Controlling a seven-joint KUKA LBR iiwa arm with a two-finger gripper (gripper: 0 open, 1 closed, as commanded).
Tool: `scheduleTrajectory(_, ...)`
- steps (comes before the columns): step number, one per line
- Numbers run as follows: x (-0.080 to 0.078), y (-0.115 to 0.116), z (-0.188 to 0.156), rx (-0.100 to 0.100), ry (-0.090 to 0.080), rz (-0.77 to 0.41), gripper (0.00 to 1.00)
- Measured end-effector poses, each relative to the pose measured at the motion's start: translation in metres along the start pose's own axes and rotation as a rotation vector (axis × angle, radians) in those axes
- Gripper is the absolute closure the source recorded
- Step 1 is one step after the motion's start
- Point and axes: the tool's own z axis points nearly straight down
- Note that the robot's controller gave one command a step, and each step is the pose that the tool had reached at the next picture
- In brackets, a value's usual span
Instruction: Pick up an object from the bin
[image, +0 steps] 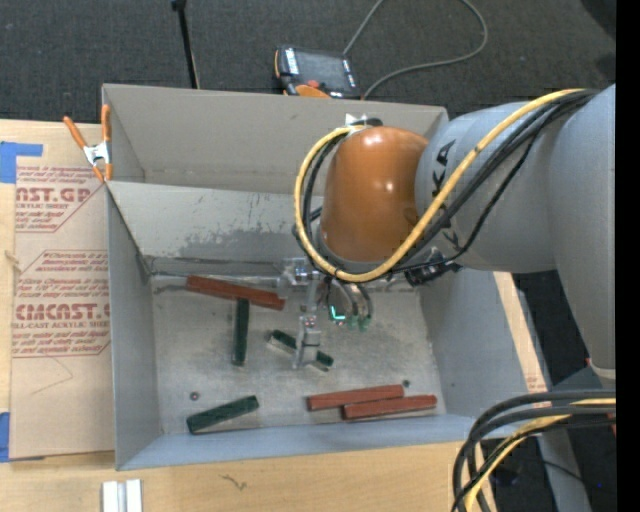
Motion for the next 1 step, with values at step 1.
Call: scheduleTrajectory(1, 0.0197, -0.0328, 0.0928, 0.002, 0.002, -0.089, 0.00)
